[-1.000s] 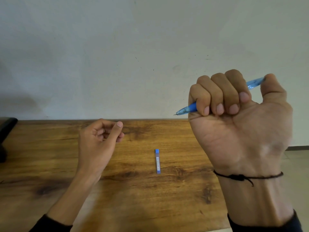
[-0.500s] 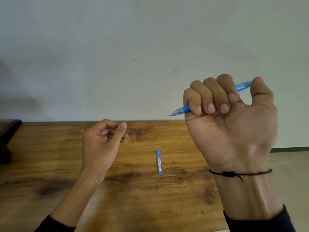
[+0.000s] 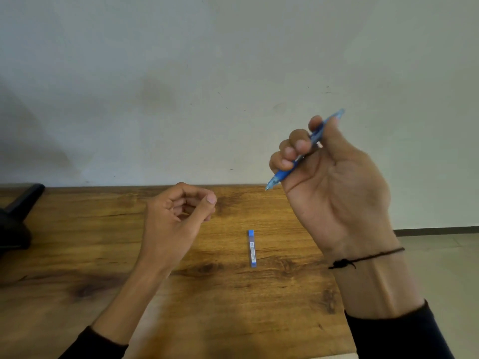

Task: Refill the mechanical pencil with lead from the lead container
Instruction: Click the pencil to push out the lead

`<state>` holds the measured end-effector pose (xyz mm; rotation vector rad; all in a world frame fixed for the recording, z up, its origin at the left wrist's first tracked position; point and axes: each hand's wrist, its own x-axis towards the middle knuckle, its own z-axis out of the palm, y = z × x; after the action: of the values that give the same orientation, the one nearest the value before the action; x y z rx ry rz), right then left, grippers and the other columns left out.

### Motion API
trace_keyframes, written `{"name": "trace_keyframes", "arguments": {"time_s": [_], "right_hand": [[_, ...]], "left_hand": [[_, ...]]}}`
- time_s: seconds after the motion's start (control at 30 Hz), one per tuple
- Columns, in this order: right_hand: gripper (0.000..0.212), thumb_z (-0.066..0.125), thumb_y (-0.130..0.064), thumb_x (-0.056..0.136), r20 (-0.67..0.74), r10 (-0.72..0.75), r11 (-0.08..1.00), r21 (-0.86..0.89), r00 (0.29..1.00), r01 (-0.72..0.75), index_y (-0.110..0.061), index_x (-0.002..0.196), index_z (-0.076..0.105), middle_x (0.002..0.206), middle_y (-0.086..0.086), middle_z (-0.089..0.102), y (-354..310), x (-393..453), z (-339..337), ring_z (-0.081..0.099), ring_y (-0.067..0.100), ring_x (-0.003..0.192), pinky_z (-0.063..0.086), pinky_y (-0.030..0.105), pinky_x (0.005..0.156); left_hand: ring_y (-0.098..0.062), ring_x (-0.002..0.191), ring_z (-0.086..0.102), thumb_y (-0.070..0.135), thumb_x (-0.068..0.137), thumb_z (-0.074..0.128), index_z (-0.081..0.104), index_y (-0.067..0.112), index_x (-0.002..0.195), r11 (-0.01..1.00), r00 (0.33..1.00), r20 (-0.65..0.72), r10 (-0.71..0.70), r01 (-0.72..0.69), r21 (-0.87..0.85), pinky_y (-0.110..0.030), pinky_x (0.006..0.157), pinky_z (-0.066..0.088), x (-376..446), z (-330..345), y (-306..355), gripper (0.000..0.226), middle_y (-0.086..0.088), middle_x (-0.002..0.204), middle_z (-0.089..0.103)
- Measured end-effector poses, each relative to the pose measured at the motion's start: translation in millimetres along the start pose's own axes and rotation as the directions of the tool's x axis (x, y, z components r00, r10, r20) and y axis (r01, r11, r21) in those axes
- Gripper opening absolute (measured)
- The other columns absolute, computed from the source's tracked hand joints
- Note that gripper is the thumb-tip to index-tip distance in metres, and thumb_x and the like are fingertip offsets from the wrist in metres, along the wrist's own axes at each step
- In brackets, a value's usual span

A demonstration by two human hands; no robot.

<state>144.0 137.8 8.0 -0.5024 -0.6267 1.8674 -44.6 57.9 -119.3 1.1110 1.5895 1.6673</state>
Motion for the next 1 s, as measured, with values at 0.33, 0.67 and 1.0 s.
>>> {"name": "trace_keyframes", "arguments": {"time_s": [0.33,0.67,1.0], "right_hand": [[0.016,0.075,-0.024,0.098,-0.252,-0.040,0.366,-0.904,0.967,-0.220,-0.011,0.105,0.080,0.082,-0.003,0.073,54.2,26.8,-81.9,0.065,0.015,0.083,0.054,0.030,0.073],[0.020,0.083,-0.029,0.090,-0.275,-0.080,-0.115,-0.952,0.958,-0.283,-0.016,0.097,0.069,0.083,0.000,0.070,79.8,40.9,-120.4,0.068,0.018,0.077,0.046,0.029,0.061],[0.029,0.085,-0.025,0.088,-0.279,-0.061,-0.205,-0.936,0.958,-0.286,-0.021,0.102,0.060,0.096,0.002,0.071,92.2,43.4,-125.2,0.069,0.025,0.094,0.059,0.044,0.083]], "left_hand": [[-0.005,0.081,0.074,0.024,0.089,0.088,0.082,0.031,0.096,0.982,0.976,0.201,-0.087,0.050,0.184,-0.012,0.065,0.053,-2.6,6.6,-15.1,0.012,0.011,0.092,0.082],[-0.004,0.087,0.073,0.023,0.096,0.079,0.082,0.030,0.101,0.942,0.960,0.248,-0.130,0.042,0.333,-0.009,0.065,0.050,-7.5,8.1,-11.6,0.009,0.020,0.097,0.078],[-0.006,0.088,0.075,0.023,0.096,0.078,0.082,0.029,0.102,0.929,0.958,0.261,-0.122,0.018,0.369,-0.011,0.068,0.053,-8.0,7.9,-12.9,0.009,0.011,0.094,0.080]]}}
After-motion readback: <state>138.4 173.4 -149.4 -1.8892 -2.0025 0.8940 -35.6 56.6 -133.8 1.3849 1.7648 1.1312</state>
